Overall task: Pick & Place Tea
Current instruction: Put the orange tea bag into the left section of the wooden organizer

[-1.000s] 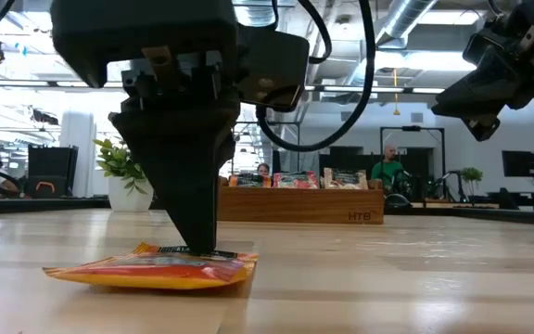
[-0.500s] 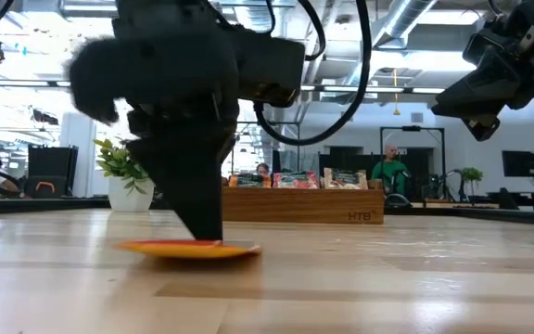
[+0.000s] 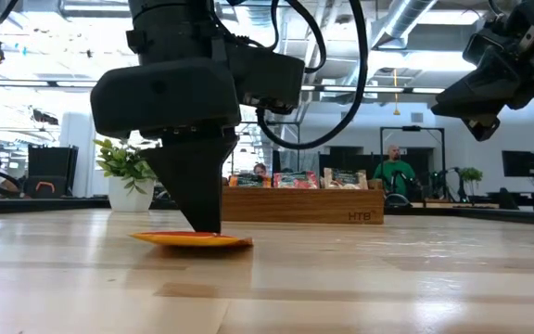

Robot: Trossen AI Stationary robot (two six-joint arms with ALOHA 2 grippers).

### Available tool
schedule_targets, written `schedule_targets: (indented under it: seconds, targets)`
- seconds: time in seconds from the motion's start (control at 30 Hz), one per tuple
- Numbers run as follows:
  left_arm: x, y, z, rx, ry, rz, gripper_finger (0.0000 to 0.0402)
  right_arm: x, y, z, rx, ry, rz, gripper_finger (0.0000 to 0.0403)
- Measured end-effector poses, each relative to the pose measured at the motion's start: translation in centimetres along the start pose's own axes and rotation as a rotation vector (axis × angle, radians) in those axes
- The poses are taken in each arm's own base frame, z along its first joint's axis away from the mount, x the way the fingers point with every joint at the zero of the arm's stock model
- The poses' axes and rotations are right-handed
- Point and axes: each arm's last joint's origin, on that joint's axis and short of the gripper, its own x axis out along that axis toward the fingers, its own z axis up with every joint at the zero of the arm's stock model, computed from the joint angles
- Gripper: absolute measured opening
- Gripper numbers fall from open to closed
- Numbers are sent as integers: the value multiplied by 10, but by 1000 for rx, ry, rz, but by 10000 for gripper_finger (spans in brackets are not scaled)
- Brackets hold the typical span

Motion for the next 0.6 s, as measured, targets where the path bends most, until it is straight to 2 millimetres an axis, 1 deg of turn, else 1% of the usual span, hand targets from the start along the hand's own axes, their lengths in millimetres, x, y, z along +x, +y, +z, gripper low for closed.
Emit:
schedule_targets:
  seconds: [0.33, 0.6]
  targets:
    - [0, 0, 1, -1, 14, -49, 42, 0, 0, 0, 0, 0, 0, 86]
    - [0, 3, 5, -33, 3, -65, 4, 0, 0, 0, 0, 0, 1, 86]
